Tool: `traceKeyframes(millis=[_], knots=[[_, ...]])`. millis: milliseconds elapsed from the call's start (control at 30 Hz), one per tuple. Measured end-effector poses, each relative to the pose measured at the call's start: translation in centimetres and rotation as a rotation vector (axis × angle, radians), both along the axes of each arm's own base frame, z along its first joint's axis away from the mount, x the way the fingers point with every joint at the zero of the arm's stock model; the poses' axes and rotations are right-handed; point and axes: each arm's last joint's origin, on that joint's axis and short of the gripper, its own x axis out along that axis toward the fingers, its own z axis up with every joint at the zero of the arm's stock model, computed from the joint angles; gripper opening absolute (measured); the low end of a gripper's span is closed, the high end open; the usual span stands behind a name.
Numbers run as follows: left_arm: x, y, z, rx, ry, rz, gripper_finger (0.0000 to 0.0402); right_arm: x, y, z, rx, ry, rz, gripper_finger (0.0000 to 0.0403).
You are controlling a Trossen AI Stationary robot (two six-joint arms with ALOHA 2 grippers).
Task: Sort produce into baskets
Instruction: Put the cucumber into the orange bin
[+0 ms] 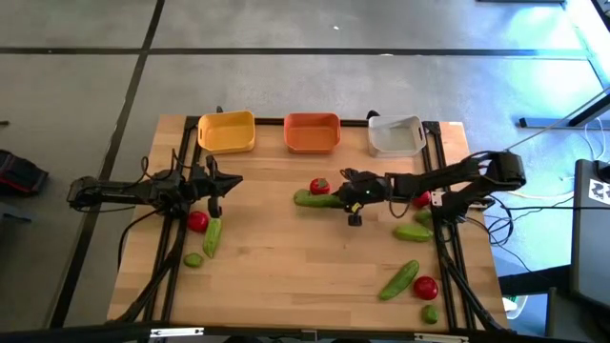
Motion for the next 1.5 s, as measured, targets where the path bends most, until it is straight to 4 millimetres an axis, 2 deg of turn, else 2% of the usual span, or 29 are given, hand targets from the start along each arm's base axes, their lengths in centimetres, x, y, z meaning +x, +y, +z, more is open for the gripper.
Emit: traceKeyframes(millis=[267,433,600,833,1000,1333,1500], knots=[[0.0,0.0,0.0,0.003,0.001,0.000,0.0017,0.0,-0.6,4.1,-0.126,-0.111,-0.161,0.0133],[0.0,0.0,0.0,0.004,0.001,0.001,0.0017,0.5,-1.4,5.9,-0.222,-0.044,-0.227,0.0133],[0.0,0.0,0.0,0.007,0.003,0.001,0.0017,0.5,-3.5,7.2,-0.232,0.039,-0.302,0.0133],[0.0,0.0,0.0,0.032,0.010,0.003,0.0017,0.2,-7.2,8.3,-0.192,-0.018,-0.381,0.0133],[0.0,0.0,0.0,0.038,0.011,0.004,0.0017,0.4,-9.5,8.2,-0.157,-0.086,-0.398,0.0133],[0.0,0.0,0.0,0.038,0.011,0.016,0.0017,1.9,-13.4,5.3,-0.179,-0.135,-0.408,0.0133],[0.0,0.0,0.0,0.039,0.012,0.019,0.0017,3.0,-15.7,4.9,-0.175,-0.107,-0.450,0.0133]])
